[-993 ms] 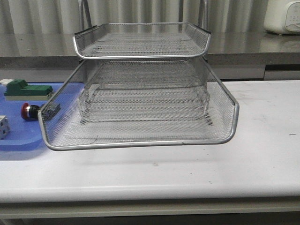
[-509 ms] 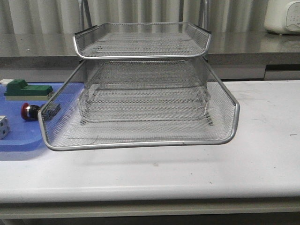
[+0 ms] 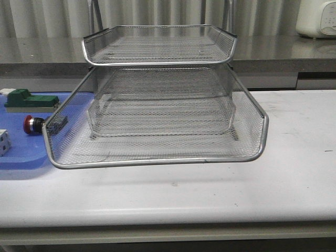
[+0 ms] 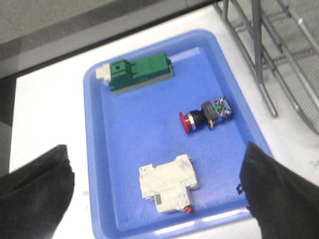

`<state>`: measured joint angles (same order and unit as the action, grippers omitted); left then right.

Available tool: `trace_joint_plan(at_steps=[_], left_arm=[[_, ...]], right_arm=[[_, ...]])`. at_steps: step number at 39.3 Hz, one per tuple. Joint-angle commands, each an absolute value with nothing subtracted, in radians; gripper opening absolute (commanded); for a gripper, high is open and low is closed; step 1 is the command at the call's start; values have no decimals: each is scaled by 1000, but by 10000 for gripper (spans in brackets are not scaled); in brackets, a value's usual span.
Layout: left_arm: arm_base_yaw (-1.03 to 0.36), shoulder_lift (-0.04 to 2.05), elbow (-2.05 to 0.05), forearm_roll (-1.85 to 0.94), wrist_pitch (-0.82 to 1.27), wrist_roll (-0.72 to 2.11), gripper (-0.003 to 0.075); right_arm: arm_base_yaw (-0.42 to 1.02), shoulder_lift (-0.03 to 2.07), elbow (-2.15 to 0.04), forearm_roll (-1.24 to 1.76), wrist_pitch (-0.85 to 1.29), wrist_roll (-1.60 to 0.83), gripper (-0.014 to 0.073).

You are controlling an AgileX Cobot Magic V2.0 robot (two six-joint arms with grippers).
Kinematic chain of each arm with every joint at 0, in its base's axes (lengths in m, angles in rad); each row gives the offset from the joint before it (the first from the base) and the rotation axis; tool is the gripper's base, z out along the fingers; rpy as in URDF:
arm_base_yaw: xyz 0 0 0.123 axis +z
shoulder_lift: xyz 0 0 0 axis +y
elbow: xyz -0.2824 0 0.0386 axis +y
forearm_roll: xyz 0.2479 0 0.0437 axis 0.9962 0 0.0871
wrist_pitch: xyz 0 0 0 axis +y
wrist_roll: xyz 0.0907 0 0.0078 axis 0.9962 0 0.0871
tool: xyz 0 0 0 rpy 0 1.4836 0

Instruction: Place button on rack with both arms

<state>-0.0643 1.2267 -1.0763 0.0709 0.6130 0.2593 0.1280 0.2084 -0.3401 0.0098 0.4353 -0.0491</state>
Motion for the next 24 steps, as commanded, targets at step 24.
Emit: trace_joint_plan(at_steps=[24], left_arm=[[-65, 1956, -1767, 70, 1145, 551, 640]], right_arm=[[128, 216, -364, 0, 352, -51, -110]])
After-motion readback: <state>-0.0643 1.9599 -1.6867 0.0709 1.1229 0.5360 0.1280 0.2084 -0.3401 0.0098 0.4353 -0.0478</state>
